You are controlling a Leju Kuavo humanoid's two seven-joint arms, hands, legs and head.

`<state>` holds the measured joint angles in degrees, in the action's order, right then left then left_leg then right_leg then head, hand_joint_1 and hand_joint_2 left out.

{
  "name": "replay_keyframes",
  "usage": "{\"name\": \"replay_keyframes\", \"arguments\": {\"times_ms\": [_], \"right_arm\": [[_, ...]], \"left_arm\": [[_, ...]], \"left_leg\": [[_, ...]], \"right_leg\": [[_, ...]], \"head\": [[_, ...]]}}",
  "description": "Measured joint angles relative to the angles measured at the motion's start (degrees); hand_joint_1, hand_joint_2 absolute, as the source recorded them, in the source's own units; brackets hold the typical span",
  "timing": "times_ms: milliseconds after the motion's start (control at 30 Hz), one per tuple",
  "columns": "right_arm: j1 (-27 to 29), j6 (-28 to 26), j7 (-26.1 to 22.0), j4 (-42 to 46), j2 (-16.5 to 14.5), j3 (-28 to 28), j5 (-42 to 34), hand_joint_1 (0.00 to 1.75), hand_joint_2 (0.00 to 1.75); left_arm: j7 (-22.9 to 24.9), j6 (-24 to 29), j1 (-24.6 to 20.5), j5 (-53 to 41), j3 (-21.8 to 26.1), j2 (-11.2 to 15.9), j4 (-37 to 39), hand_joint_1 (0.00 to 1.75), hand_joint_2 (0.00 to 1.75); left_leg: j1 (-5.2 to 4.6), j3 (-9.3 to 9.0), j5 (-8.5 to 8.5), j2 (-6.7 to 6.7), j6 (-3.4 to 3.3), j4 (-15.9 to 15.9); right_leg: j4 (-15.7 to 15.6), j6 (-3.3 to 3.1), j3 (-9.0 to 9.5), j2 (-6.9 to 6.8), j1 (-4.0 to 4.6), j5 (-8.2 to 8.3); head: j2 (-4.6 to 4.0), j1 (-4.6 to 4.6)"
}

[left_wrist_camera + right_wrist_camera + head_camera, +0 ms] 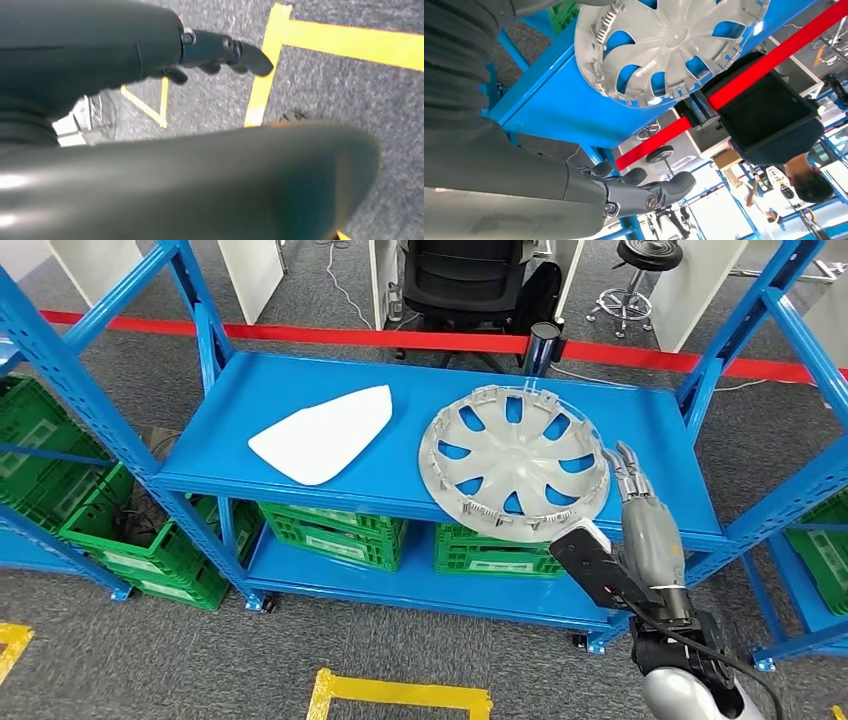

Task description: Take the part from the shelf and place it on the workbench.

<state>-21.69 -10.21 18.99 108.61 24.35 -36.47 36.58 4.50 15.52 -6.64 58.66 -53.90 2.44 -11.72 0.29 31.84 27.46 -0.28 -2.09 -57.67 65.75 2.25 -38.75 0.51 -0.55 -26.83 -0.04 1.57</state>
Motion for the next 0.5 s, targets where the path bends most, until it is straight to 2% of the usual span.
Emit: {"name": "replay_keyframes", "arguments": {"times_ms": [33,67,100,200,300,500], "right_arm": [[0.0,0.0,0.0,0.0,0.0,0.1,0.0,0.0,1.75],[-0.1,0.0,0.0,0.0,0.1,0.1,0.0,0.0,1.75],[-0.1,0.0,0.1,0.0,0.1,0.2,0.1,0.0,1.75],[0.1,0.0,0.1,0.1,0.1,0.4,0.1,0.0,1.75],[0.1,0.0,0.1,0.1,0.2,0.5,0.1,0.0,1.75],[0.1,0.1,0.1,0.1,0.2,0.6,0.1,0.0,1.75]], "left_arm": [[0.0,0.1,0.0,0.0,0.0,0.0,0.0,0.0,0.0],[-0.1,0.1,-0.1,0.0,-0.1,-0.1,0.0,0.0,0.0],[-0.1,0.1,-0.1,0.0,-0.1,-0.1,0.0,0.0,0.0],[-0.1,0.1,-0.1,0.0,-0.2,-0.1,0.0,0.0,0.0],[-0.1,-0.1,-0.1,0.0,-0.3,-0.1,0.0,0.0,0.0],[-0.3,-0.2,-0.1,0.0,-0.6,-0.1,0.1,0.0,0.0]], "left_leg": [[-0.13,-0.15,0.22,-0.02,0.15,-0.1],[-0.22,-0.15,0.36,-0.01,0.35,-0.1],[-0.34,-0.01,0.48,0.03,0.43,-0.3],[-0.4,0.09,0.61,0.23,0.34,-0.4],[-0.35,-0.12,0.55,0.26,0.46,-0.1],[-0.32,-0.2,0.4,0.27,0.73,0.2]], "right_leg": [[-3.7,-0.41,1.8,-0.1,0.18,1.34],[-6.1,-0.76,3.07,-0.21,0.35,1.92],[-7.2,-0.89,3.69,-0.28,0.43,1.84],[-7.7,-0.63,3.95,-0.17,0.43,1.83],[-7.7,-0.74,3.97,-0.12,0.5,1.68],[-7.6,-0.94,3.97,-0.12,0.53,1.69]], "head": [[0.0,0.14],[0.0,0.25],[0.0,0.23],[0.0,-0.23],[0.0,-0.63],[0.0,-0.83]]}}
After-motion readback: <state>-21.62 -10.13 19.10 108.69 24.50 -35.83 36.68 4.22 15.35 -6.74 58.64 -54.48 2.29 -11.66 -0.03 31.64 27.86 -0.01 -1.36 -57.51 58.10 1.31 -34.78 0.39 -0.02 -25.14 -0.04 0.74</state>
